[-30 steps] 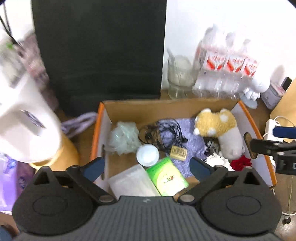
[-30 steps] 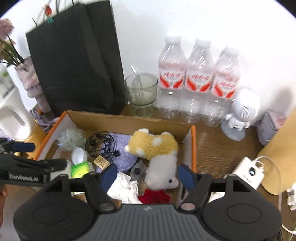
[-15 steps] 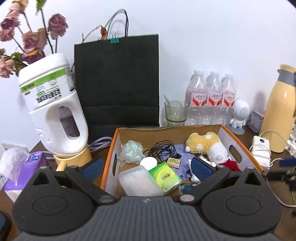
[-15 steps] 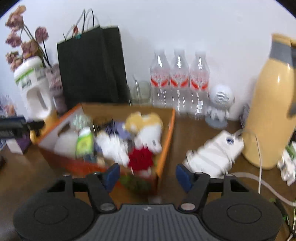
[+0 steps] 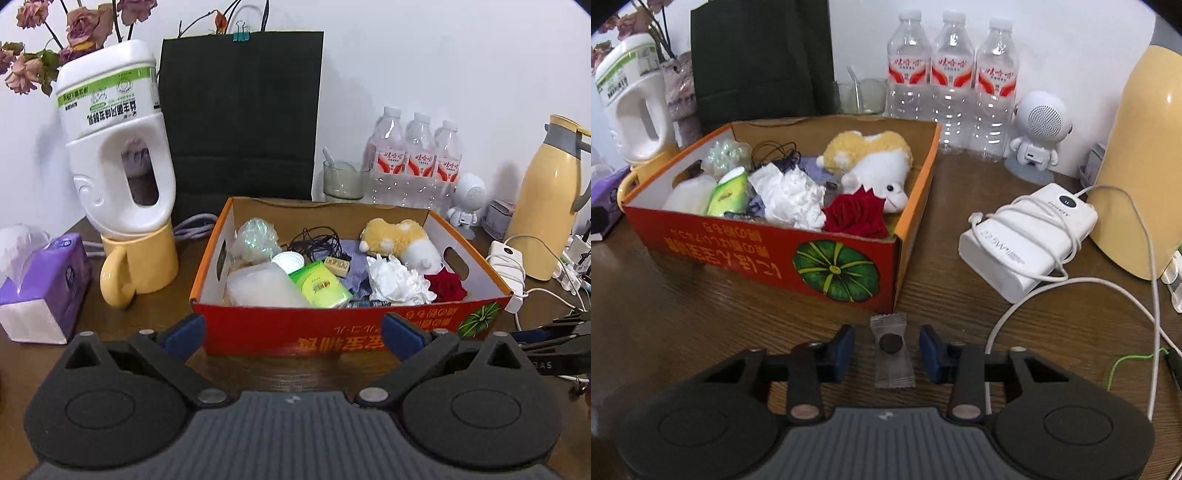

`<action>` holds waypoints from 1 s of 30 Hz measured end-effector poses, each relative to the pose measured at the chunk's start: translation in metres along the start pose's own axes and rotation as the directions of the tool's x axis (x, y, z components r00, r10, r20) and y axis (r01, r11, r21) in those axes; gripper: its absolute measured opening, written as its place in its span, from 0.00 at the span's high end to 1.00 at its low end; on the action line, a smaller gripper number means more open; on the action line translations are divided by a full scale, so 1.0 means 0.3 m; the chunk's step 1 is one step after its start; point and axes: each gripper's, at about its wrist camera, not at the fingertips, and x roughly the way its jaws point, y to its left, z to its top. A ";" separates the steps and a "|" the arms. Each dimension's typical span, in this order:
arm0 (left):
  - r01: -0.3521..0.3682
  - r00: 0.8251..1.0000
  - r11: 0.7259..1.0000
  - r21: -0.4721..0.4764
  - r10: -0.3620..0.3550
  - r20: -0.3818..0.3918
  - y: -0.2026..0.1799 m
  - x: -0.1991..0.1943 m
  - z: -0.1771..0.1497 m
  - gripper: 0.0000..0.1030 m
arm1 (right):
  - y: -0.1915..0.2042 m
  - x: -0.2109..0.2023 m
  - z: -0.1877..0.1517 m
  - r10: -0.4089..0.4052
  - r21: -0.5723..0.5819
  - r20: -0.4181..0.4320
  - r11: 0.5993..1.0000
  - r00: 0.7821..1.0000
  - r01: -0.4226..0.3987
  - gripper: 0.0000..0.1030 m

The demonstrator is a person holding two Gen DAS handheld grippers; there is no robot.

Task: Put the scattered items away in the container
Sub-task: 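Carry the clear candy with the right tool to the box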

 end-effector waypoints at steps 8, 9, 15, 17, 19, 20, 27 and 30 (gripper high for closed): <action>-0.005 1.000 1.000 0.006 0.005 0.013 0.005 -0.012 -0.003 0.00 | 0.010 0.024 0.007 -0.023 0.020 -0.001 1.000 1.000 0.023 0.82; -0.005 1.000 1.000 0.007 0.005 0.018 0.007 -0.017 -0.003 0.00 | 0.020 0.020 0.005 -0.029 0.012 -0.004 1.000 1.000 0.029 0.83; 0.003 0.999 1.000 -0.013 -0.002 0.055 0.013 -0.081 -0.013 0.00 | 0.102 -0.081 -0.027 -0.040 -0.034 0.054 0.999 0.998 0.042 0.83; -0.002 0.997 1.000 -0.013 0.003 0.082 0.010 -0.116 -0.018 0.00 | 0.141 -0.151 -0.035 -0.033 -0.045 0.101 0.998 0.994 0.038 0.83; -0.010 0.994 1.000 -0.014 0.012 0.109 0.008 -0.151 -0.027 0.00 | 0.184 -0.230 -0.046 -0.018 -0.046 0.157 0.999 0.987 0.025 0.83; -0.014 0.992 1.000 -0.016 0.016 0.123 0.008 -0.171 -0.035 0.00 | 0.202 -0.265 -0.053 -0.007 -0.045 0.182 0.999 0.983 0.016 0.83; -0.047 0.983 0.998 -0.037 0.053 0.178 0.027 -0.293 -0.142 0.00 | 0.345 -0.477 -0.168 0.039 -0.025 0.361 0.999 0.932 -0.032 0.83; -0.056 0.979 0.997 -0.057 0.066 0.193 0.038 -0.342 -0.217 0.00 | 0.406 -0.529 -0.236 0.040 -0.014 0.421 0.999 0.906 -0.037 0.83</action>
